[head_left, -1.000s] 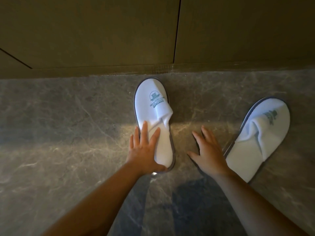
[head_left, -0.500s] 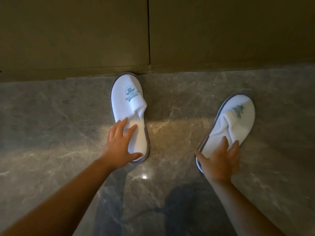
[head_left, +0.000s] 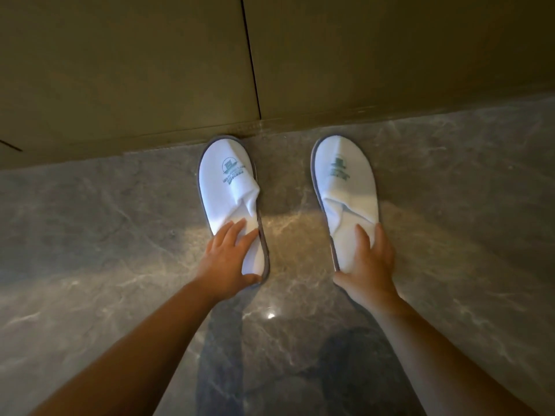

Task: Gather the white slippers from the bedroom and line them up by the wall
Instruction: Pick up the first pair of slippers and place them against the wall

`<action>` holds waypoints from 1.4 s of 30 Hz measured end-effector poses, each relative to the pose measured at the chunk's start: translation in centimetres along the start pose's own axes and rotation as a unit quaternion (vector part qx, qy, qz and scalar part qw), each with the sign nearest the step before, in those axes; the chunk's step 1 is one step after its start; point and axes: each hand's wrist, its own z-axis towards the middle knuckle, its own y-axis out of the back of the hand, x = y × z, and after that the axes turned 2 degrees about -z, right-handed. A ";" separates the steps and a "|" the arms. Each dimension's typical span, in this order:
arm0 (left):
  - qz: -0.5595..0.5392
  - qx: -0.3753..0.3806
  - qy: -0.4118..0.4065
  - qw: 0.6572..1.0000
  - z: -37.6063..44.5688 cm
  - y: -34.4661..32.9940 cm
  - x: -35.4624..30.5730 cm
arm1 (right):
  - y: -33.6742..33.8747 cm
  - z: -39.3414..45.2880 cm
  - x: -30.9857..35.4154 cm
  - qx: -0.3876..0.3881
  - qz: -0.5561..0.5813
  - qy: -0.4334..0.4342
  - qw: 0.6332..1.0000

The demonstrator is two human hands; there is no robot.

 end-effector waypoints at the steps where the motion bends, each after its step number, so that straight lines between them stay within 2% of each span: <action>1: 0.000 0.000 0.000 1.000 -0.1 0.0 -0.1 | -0.1 0.2 0.6 0.002 -0.002 0.015 1.000; 6: -0.001 0.000 0.004 1.000 -0.2 0.0 -0.2 | -0.4 1.6 2.9 -0.003 -0.011 0.067 0.998; 9: 0.001 0.008 -0.003 1.000 -0.2 0.0 0.2 | -0.8 1.6 3.0 0.020 -0.043 0.074 0.996; 11: -0.001 0.013 -0.013 1.000 -0.4 -0.1 0.5 | -1.0 1.4 2.9 0.009 -0.065 0.077 0.995; 14: -0.001 0.014 -0.021 1.000 -0.5 -0.3 1.0 | -1.3 1.2 3.3 -0.013 -0.057 0.079 0.995; 24: 0.012 0.011 -0.034 0.999 -0.8 -0.5 1.3 | -2.9 0.6 4.7 -0.019 -0.022 0.066 0.997; 42: 0.029 0.014 -0.039 0.999 -0.8 -0.7 1.4 | -3.2 0.3 5.6 -0.010 -0.024 0.059 0.998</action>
